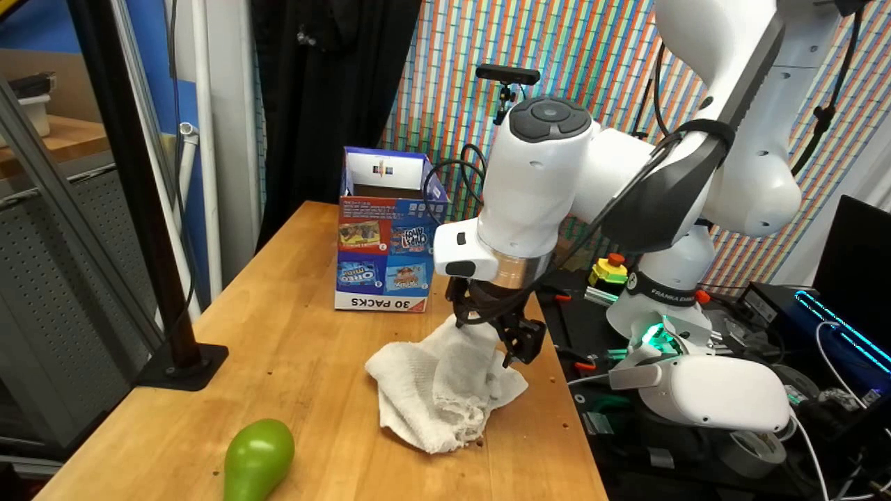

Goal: Pick up the avocado and wrap it on the cloth, then pick up the cloth and put it in the box

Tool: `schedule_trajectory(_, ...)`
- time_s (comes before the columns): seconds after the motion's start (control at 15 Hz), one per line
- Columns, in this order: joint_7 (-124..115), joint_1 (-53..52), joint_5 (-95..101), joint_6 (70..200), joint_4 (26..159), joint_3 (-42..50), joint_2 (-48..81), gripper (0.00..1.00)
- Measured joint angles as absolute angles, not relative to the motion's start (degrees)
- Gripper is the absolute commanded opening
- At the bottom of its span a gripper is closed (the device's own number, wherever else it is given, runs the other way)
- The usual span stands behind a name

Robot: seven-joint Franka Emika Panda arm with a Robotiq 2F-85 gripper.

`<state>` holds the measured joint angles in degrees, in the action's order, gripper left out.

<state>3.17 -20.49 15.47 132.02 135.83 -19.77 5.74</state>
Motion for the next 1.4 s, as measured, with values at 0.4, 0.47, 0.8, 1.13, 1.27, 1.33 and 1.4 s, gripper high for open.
schedule_trajectory(0.4,-1.38,-21.01,24.27,132.43,135.85,-19.64,6.73,1.0)
schedule_trajectory(0.47,-1.75,-21.0,24.42,132.55,135.85,-19.58,6.93,1.0)
schedule_trajectory(0.8,-3.23,-20.97,24.42,133.04,135.87,-19.42,7.44,0.64)
schedule_trajectory(1.13,-4.32,-20.97,24.47,133.07,135.42,-19.39,6.75,0.24)
schedule_trajectory(1.27,-4.79,-20.96,24.53,133.04,135.32,-19.3,5.93,0.09)
schedule_trajectory(1.33,-5.02,-20.96,24.53,133.02,135.32,-19.28,5.5,0.06)
schedule_trajectory(1.4,-5.28,-20.95,24.53,132.98,135.32,-19.27,5.06,0.04)
